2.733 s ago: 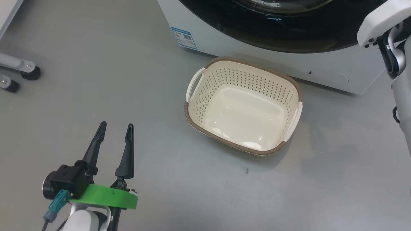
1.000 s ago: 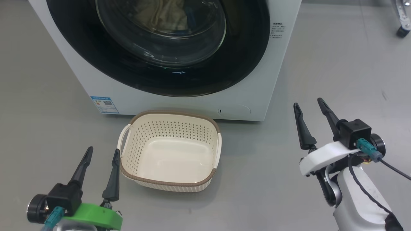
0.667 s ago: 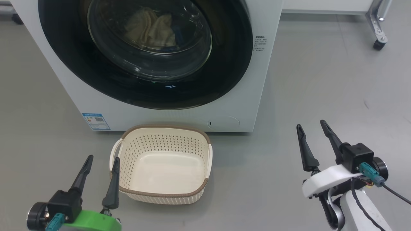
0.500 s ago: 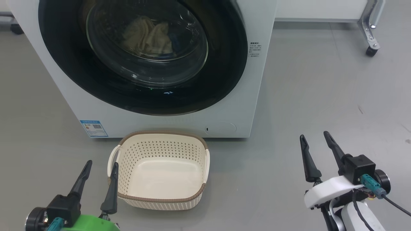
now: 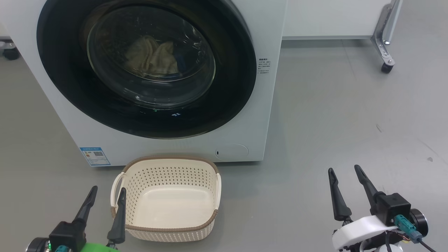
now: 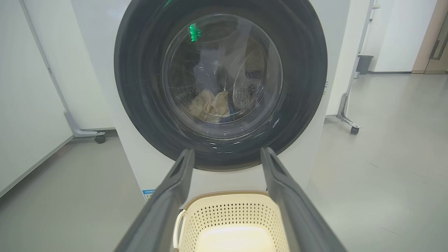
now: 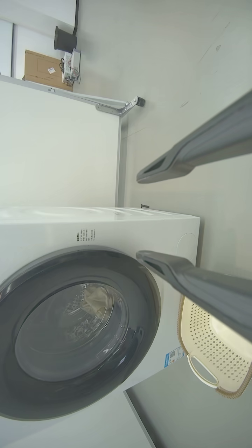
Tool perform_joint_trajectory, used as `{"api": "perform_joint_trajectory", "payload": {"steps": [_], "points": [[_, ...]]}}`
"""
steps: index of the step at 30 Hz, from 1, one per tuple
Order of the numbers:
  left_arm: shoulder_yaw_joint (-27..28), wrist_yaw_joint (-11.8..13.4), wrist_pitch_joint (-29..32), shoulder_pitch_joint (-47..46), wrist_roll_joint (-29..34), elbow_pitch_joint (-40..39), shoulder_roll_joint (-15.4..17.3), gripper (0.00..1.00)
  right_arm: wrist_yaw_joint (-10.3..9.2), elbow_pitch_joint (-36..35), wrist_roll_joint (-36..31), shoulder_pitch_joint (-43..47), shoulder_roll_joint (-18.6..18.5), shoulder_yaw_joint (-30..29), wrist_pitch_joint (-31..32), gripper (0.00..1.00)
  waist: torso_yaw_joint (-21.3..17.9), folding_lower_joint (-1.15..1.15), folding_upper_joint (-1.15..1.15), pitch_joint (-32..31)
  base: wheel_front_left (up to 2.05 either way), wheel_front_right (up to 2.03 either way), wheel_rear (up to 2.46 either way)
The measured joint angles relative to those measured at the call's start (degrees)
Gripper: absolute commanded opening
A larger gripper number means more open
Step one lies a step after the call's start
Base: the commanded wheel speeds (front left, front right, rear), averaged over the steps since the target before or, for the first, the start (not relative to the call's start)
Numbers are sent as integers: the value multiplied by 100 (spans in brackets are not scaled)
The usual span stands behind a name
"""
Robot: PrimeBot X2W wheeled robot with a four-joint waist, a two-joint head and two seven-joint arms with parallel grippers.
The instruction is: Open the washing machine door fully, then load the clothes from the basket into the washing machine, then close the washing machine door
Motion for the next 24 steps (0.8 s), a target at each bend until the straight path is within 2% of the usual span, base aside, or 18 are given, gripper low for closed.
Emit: {"api": "perform_joint_trajectory", "payload": {"steps": [24], "points": [[-7,75,124,35,0,-218,22,100,-94,-617,-52,419,-23,-18,-1,100,-2,0,0,21,0,0,0]]}}
